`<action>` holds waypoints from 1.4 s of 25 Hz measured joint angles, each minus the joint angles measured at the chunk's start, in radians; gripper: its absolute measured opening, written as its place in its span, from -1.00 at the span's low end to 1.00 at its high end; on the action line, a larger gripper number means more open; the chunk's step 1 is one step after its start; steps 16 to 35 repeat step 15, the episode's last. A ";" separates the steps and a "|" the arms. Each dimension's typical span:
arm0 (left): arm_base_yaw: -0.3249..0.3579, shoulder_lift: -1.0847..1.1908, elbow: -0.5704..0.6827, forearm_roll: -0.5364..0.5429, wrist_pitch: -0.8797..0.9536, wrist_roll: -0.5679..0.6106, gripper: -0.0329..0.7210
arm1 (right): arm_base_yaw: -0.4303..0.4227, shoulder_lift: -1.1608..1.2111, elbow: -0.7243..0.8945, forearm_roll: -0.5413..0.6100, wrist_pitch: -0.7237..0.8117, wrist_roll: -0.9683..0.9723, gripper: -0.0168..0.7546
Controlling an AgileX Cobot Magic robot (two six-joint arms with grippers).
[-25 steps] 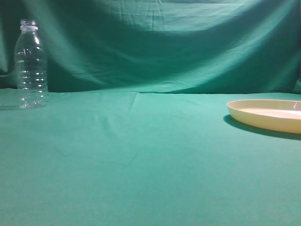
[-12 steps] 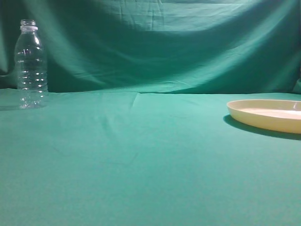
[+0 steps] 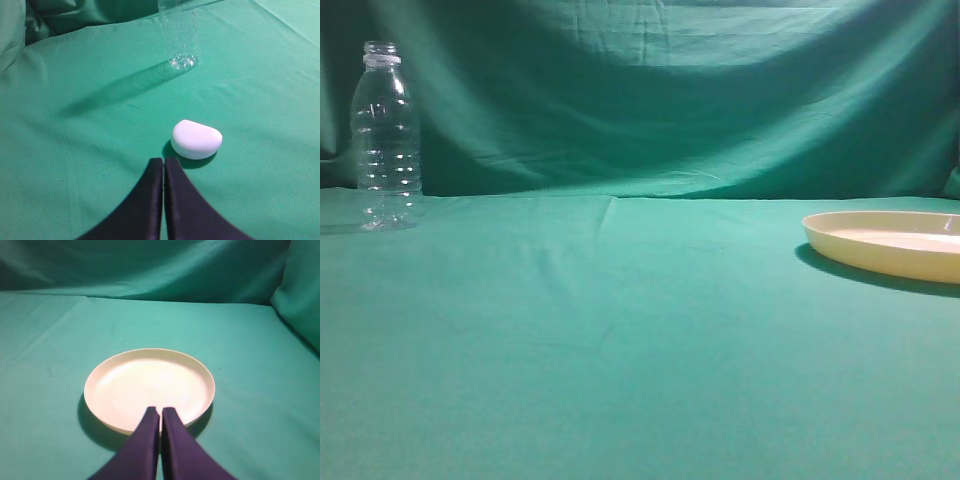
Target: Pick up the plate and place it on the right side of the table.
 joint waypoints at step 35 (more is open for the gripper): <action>0.000 0.000 0.000 0.000 0.000 0.000 -0.91 | 0.000 0.000 0.002 0.002 0.099 0.021 -0.96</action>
